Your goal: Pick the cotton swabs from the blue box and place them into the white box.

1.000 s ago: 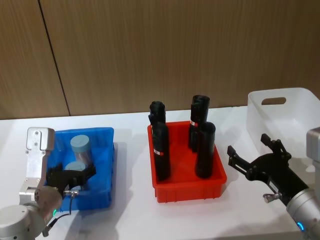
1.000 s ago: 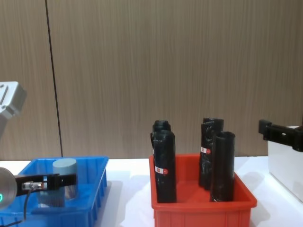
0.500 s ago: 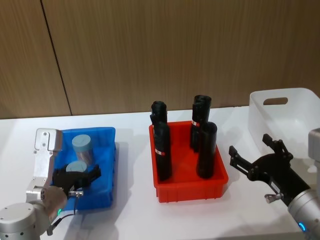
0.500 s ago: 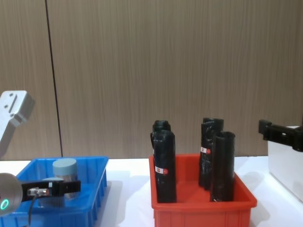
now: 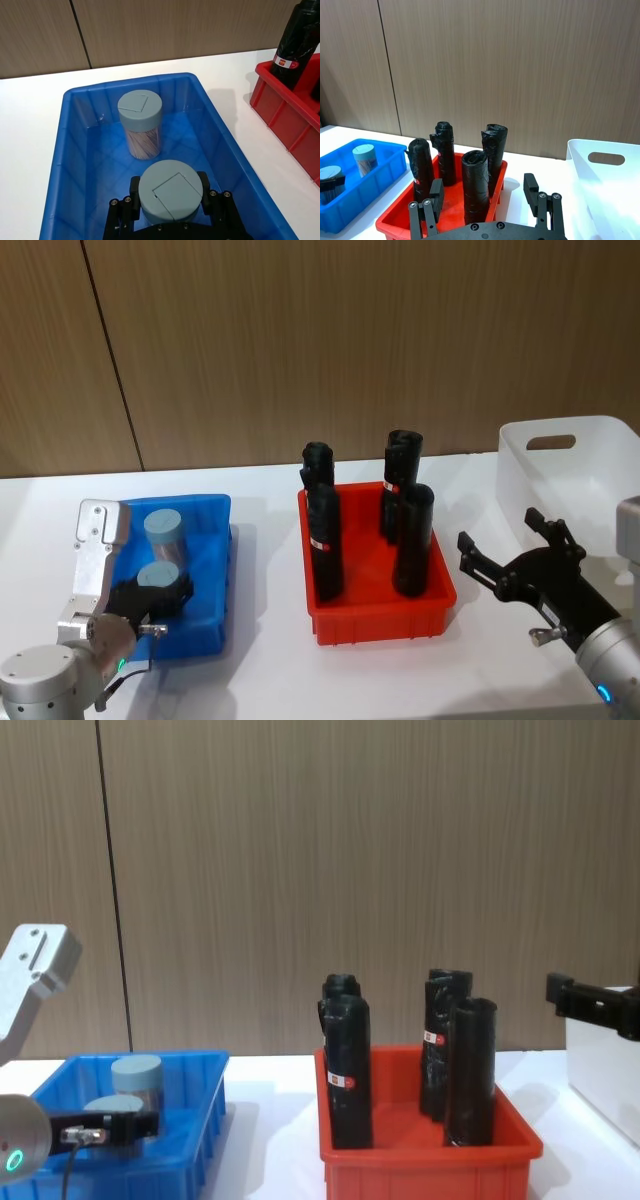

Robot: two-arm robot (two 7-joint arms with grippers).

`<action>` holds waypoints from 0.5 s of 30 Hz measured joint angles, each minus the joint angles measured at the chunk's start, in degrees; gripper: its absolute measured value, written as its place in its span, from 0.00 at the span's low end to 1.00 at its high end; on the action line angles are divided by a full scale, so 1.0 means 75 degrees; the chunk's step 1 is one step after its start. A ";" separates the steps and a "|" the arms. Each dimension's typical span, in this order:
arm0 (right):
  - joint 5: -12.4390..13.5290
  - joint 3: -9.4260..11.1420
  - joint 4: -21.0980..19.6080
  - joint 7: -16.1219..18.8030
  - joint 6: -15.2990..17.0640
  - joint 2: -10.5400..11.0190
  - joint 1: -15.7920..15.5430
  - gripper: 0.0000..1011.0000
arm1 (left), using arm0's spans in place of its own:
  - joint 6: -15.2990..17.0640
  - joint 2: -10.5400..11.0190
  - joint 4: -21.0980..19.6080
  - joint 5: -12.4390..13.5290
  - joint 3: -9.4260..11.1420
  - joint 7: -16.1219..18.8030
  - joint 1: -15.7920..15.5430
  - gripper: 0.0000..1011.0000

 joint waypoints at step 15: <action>0.0000 0.0000 0.0000 0.0000 0.0000 0.0000 0.0000 0.99 | -0.0097 0.0115 -0.0645 0.0553 0.0003 -0.0016 0.0142 0.66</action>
